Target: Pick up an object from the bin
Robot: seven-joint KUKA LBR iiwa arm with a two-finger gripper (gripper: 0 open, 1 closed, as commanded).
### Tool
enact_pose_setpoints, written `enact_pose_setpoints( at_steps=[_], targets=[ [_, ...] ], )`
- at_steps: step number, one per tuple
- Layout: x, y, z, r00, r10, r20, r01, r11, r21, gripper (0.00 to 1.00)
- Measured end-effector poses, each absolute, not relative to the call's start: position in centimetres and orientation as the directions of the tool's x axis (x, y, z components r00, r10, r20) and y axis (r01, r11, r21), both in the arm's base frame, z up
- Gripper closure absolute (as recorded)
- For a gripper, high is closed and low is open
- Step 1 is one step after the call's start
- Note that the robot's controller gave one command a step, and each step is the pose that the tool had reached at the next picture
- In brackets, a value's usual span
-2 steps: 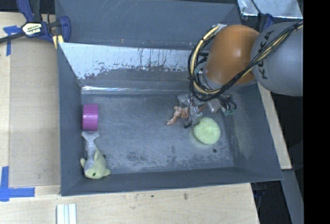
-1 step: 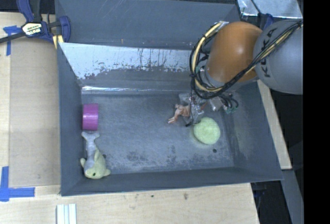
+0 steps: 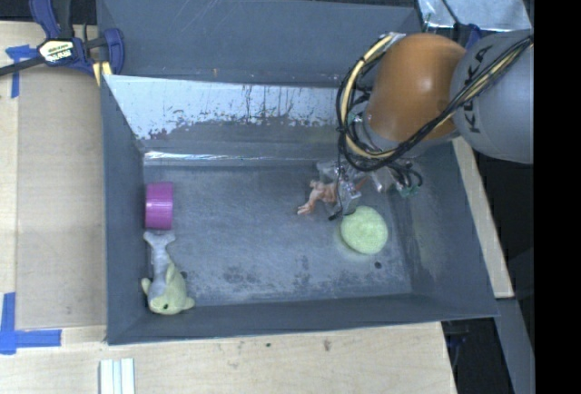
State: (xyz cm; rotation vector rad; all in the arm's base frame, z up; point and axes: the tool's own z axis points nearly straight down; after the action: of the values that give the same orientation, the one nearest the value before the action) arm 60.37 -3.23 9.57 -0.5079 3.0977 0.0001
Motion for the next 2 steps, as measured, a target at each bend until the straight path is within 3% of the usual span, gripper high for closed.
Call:
enact_pose_setpoints(
  at_steps=[2],
  targets=[
    [60.2,-3.2,13.4,-0.948,-0.318,0.004,-0.318,0.948,0.002,1.00]
  ],
)
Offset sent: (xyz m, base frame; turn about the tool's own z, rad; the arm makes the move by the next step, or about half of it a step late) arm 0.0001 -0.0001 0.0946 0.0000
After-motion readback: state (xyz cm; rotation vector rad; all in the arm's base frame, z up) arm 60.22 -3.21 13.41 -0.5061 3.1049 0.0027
